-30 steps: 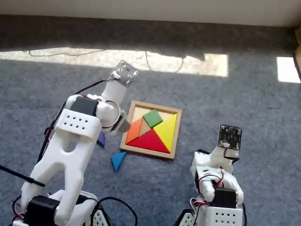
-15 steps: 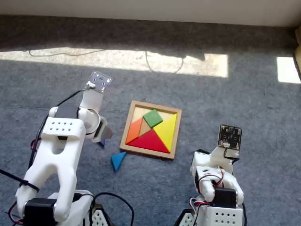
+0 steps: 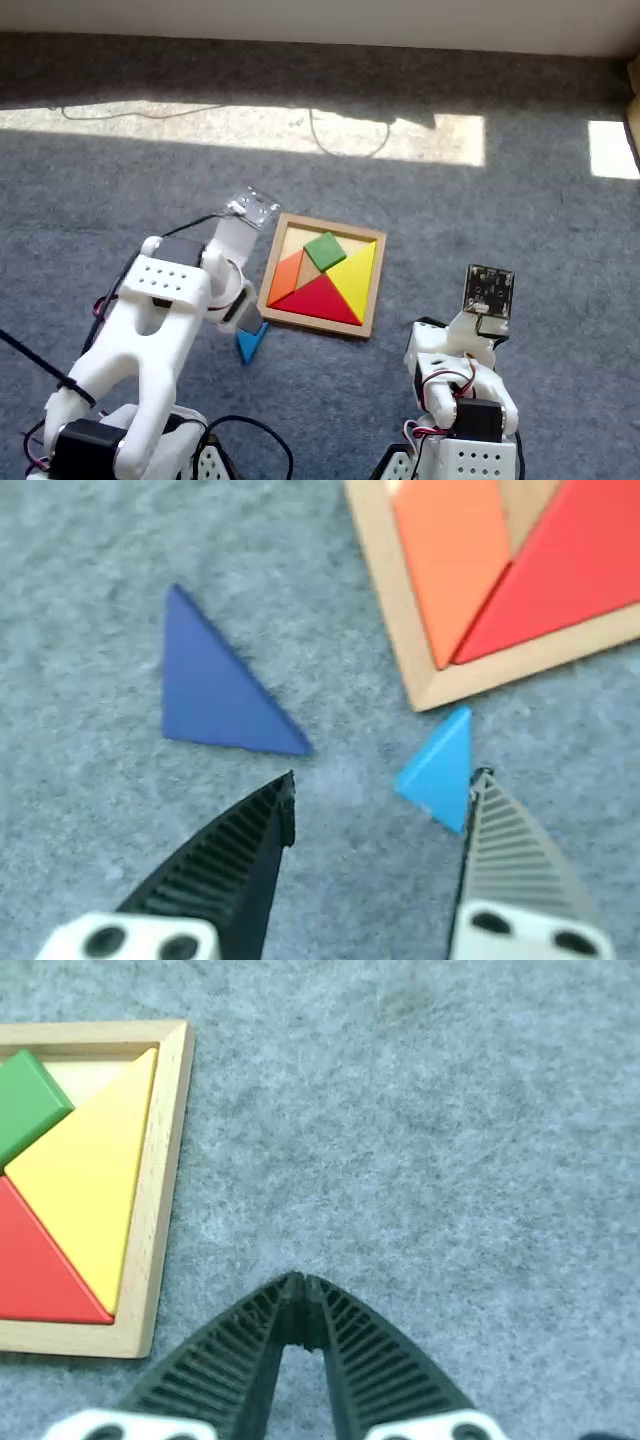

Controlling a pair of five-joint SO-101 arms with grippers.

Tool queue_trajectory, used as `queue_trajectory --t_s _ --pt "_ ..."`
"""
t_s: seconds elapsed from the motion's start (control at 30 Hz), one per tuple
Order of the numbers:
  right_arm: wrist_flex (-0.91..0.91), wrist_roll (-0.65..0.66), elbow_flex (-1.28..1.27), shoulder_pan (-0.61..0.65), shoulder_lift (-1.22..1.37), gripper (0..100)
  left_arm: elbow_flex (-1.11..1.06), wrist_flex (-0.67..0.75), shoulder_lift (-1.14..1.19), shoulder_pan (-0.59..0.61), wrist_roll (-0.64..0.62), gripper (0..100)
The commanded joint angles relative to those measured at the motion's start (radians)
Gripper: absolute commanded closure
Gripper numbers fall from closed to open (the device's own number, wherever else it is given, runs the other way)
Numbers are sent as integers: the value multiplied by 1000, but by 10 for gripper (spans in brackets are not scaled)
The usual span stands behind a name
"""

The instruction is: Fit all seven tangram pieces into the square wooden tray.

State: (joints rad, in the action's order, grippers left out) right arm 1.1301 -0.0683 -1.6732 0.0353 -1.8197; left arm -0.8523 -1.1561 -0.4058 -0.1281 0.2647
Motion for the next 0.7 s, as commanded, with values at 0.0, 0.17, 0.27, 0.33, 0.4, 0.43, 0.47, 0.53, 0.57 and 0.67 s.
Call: queue_trajectory --t_s 0.0,0.17,0.27,0.33,0.4,0.43,0.47,0.53,0.57,0.67 --pt "-16 14 -104 -13 -15 983 -30 -6 -25 -99 8 730" --pt "-16 14 -104 -13 -15 983 -125 63 -24 -110 9 730" --pt "-16 14 -104 -13 -15 983 -199 147 -24 -111 6 732" --pt "-16 14 -104 -13 -15 983 -203 169 -24 -110 6 752" --pt "-16 14 -104 -13 -15 983 -202 170 -24 -111 6 772" --pt "-16 14 -104 -13 -15 983 -202 172 -24 -114 6 776" --pt "-16 14 -104 -13 -15 983 -202 172 -24 -116 6 775" --pt "-15 14 -104 -13 -15 983 -202 172 -22 -116 6 775" --pt "-15 14 -104 -13 -15 983 -202 172 -22 -117 6 775" --pt "-15 14 -104 -13 -15 983 -202 172 -22 -117 6 775"
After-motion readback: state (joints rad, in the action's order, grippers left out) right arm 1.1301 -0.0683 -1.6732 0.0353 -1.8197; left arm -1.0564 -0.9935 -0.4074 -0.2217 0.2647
